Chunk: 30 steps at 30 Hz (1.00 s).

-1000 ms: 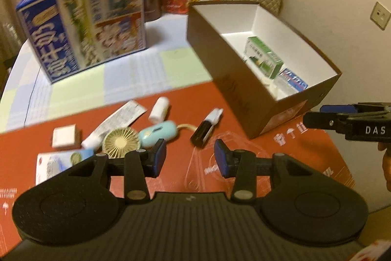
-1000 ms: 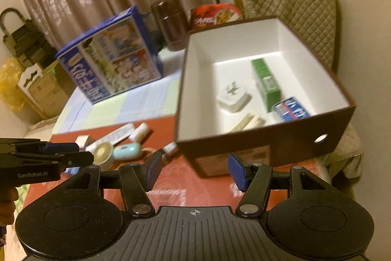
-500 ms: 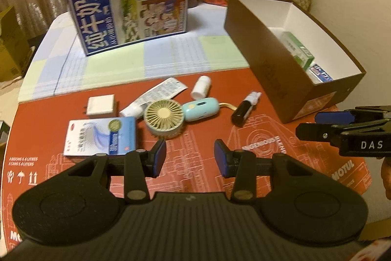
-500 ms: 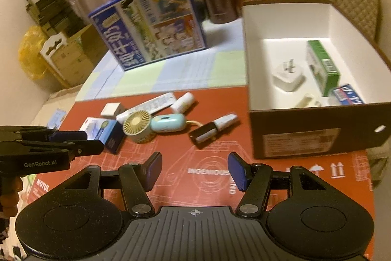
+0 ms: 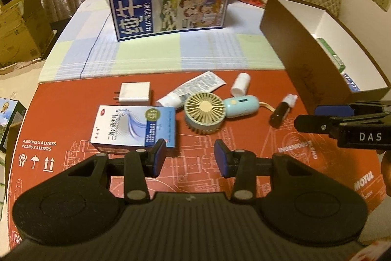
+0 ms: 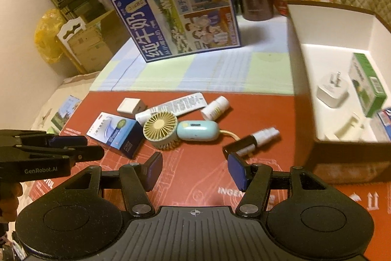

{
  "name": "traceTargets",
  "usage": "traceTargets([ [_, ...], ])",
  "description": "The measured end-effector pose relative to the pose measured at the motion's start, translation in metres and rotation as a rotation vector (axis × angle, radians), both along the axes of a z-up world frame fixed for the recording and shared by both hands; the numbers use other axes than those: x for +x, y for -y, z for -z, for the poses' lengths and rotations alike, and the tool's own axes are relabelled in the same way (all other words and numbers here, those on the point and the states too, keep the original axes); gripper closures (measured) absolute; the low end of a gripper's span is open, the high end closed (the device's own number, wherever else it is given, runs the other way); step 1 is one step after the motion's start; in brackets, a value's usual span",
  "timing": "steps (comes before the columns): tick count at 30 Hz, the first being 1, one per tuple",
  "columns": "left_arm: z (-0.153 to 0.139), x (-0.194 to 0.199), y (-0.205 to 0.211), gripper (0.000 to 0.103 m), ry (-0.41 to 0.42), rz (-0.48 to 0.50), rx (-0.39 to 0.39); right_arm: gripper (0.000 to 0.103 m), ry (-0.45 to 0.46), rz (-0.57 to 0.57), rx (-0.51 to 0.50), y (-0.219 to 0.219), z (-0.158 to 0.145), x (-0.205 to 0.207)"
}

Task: Organize rigid objects
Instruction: 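Withdraw both tools from the box back over the items on the mat, then grasp the light-blue handheld fan by its handle with the right tool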

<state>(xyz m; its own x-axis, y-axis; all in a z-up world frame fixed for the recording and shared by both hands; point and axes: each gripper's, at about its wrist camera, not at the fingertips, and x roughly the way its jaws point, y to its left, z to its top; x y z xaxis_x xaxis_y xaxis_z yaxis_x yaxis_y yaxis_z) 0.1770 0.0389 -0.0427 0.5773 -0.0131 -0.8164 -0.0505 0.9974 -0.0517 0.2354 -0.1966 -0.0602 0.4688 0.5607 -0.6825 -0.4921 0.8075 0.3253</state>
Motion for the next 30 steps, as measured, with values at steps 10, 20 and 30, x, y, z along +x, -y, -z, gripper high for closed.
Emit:
traceTargets([
  [10, 0.018, 0.025, -0.019, 0.064, -0.012, -0.044, 0.014, 0.046, -0.004, -0.002, -0.015, -0.024, 0.019, 0.035],
  [20, 0.031, 0.049, -0.036, 0.064, -0.023, -0.079, 0.032, 0.047, -0.001, 0.01, -0.012, -0.045, 0.038, 0.077],
  [30, 0.038, 0.063, -0.044, 0.064, -0.039, -0.08, 0.033, 0.047, -0.119, 0.045, 0.026, -0.045, 0.067, 0.102],
])
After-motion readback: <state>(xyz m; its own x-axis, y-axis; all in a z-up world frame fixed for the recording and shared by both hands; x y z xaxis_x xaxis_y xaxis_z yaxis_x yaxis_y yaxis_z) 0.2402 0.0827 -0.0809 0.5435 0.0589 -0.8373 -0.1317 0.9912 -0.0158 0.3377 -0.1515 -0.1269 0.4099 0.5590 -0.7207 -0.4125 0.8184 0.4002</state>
